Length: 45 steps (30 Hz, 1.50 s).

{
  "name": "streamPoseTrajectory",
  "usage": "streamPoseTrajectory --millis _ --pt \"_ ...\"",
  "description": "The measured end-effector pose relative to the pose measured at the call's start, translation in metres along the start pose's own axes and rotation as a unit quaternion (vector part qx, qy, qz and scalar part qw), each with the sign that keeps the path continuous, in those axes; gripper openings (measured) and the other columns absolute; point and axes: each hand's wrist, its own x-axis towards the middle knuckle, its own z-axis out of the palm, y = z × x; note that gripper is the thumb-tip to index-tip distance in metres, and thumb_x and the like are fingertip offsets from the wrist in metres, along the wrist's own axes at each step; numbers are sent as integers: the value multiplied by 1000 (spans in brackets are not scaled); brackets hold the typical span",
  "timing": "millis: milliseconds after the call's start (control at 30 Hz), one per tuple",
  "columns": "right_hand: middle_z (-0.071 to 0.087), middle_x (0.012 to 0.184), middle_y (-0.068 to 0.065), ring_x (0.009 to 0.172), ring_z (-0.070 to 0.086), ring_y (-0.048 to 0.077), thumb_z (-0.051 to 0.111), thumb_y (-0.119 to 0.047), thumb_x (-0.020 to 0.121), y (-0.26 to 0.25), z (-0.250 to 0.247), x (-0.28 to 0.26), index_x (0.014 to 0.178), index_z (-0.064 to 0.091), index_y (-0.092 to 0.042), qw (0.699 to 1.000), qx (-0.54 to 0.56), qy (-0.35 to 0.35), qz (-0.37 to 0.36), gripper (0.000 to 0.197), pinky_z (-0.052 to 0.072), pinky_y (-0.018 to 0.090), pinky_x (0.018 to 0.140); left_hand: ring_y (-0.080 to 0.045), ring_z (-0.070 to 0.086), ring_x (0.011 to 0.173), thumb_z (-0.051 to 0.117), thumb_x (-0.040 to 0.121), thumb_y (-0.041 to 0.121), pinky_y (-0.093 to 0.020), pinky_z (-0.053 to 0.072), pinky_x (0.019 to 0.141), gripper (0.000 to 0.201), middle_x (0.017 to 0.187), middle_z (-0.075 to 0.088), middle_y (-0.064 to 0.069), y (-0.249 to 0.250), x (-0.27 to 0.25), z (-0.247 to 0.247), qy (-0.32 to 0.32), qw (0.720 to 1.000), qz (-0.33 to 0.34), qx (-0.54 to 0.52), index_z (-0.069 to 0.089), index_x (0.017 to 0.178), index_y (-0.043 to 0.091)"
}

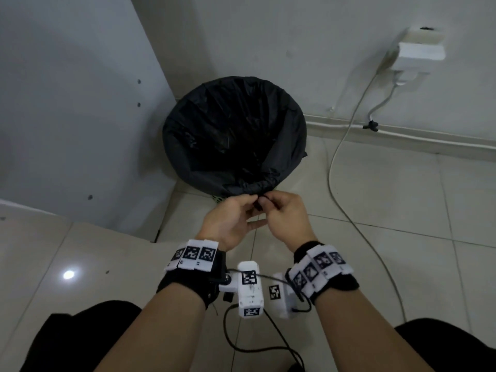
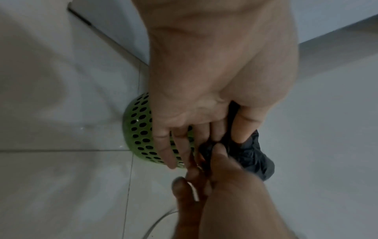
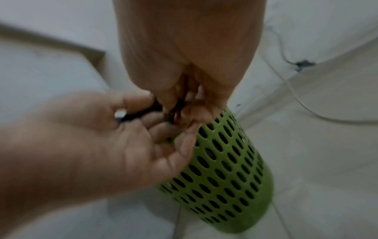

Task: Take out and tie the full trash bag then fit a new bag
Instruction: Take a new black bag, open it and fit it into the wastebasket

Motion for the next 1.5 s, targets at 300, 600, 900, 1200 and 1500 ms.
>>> streamPoseTrajectory --millis 300,600,900,1200,1500 --pt "44 63 2 41 36 5 42 -7 102 -16 -22 6 86 57 -9 827 410 -162 349 21 32 15 39 -17 63 84 79 71 28 -35 60 74 45 85 69 -4 -5 8 -1 -12 1000 -13 17 68 110 8" --pt "73 83 8 62 66 17 67 2 87 -25 -22 -13 101 68 -5 992 87 -31 84 16 56 28 55 -15 70 71 65 89 9 -36 59 75 14 87 74 -9 -2 14 5 46 998 -3 -49 71 101 7" --pt "58 59 8 44 52 14 55 -7 97 -19 -10 2 75 64 -5 946 235 14 222 24 41 24 42 -21 71 84 63 92 11 -36 62 74 23 95 70 -12 0 1 8 26 999 -24 -24 69 112 1" --pt "58 58 14 42 52 19 60 6 83 -20 -12 0 72 60 -2 945 203 54 251 13 48 28 45 -28 71 91 75 79 -5 -39 60 87 38 112 71 -24 -7 0 5 102 993 53 12 66 116 -8" --pt "68 83 19 70 67 22 68 -2 90 -20 -16 -12 105 66 15 935 296 -33 192 23 60 32 64 -35 71 101 68 84 -4 -46 55 97 30 109 73 -23 -5 -6 10 105 993 56 20 67 114 -7"
